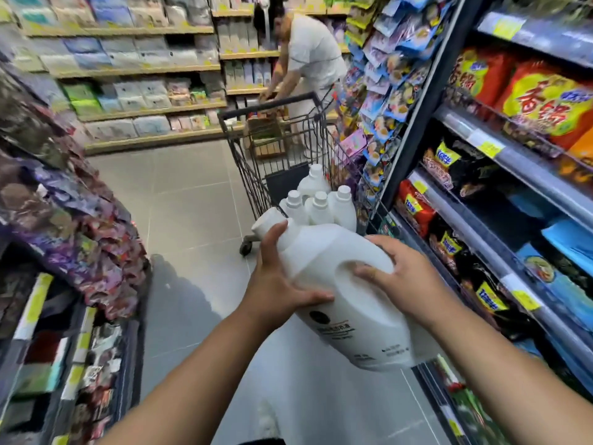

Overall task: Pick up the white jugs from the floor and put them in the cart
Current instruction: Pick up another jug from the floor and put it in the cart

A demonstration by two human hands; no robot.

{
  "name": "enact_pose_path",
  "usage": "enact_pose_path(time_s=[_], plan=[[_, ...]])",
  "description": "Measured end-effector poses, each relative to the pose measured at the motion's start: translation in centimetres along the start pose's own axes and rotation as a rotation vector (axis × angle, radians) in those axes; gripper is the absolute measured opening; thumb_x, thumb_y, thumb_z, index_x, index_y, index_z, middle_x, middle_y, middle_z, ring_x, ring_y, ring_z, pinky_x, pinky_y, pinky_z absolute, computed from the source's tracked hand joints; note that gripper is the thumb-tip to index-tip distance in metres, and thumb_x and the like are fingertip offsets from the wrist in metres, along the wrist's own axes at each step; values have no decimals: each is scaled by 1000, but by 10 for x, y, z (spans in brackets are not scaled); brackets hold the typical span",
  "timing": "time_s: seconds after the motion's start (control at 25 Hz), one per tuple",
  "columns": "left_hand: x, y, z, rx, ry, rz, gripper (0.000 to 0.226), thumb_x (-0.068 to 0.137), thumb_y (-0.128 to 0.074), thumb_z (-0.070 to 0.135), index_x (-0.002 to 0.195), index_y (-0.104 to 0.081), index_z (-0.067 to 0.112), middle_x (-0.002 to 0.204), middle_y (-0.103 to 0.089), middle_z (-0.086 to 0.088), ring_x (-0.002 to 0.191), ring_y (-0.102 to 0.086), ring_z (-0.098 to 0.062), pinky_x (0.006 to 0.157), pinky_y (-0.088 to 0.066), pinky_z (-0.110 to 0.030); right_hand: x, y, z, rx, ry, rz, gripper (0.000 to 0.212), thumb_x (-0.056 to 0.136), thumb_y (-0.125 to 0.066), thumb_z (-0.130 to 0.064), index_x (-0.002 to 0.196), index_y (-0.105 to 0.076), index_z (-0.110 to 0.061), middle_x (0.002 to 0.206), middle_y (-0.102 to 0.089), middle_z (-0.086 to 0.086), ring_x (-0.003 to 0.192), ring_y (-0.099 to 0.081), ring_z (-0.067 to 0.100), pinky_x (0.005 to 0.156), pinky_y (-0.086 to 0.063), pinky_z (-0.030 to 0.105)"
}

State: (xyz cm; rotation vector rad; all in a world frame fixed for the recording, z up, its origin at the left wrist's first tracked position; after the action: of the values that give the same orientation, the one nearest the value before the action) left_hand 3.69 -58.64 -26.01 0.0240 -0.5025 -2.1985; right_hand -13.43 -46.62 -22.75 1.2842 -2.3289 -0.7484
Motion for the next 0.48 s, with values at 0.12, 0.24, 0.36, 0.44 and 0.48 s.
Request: enact_pose_path(time_s=[0.12,0.24,0.36,0.44,0.48], plan=[[53,11,-10,10,-41,-62,124,48,-97,32,120,-8,79,139,-26,26,125,-37,-2,104,-37,-17,42,-12,1,28,-36,41,45,69,-80,-42,110,-59,-44,103,-61,-32,99,-61,1,85,-43,14],[109,13,-22,25,-56,-129,125,45,-96,44,126,-7,76,150,-27,11,137,-36,-12,115,-35,-38,82,-22,10,101,-84,57,43,61,-71,-56,102,-58,-50,102,-63,-34,97,-59,-11,84,-45,15],[156,1,-37,16,-52,-192,120,43,-89,53,129,-8,74,151,-27,6,137,-35,-14,114,-36,-43,122,-24,30,155,-142,86,42,63,-76,-45,100,-59,-47,102,-64,-29,93,-57,-17,79,-42,5],[185,-10,-46,13,-57,-216,121,44,-89,54,130,-6,73,151,-25,12,140,-32,-14,116,-34,-43,146,-24,50,174,-187,88,46,66,-81,-35,107,-60,-40,105,-64,-25,94,-57,-16,80,-42,7],[198,-16,-49,14,-60,-227,123,46,-90,54,132,-4,72,151,-20,21,141,-30,-12,117,-32,-41,157,-23,58,184,-209,94,48,66,-82,-34,108,-60,-39,106,-64,-24,95,-57,-15,81,-43,9]])
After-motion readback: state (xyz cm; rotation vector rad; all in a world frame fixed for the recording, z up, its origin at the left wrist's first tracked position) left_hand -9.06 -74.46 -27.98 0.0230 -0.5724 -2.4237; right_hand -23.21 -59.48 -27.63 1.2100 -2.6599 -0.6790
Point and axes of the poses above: each hand's wrist, its own x-axis towards the middle knuckle, its own y-axis out of the back of the hand, z = x × y, the point moved 10 cm from there along x, towards the middle knuckle
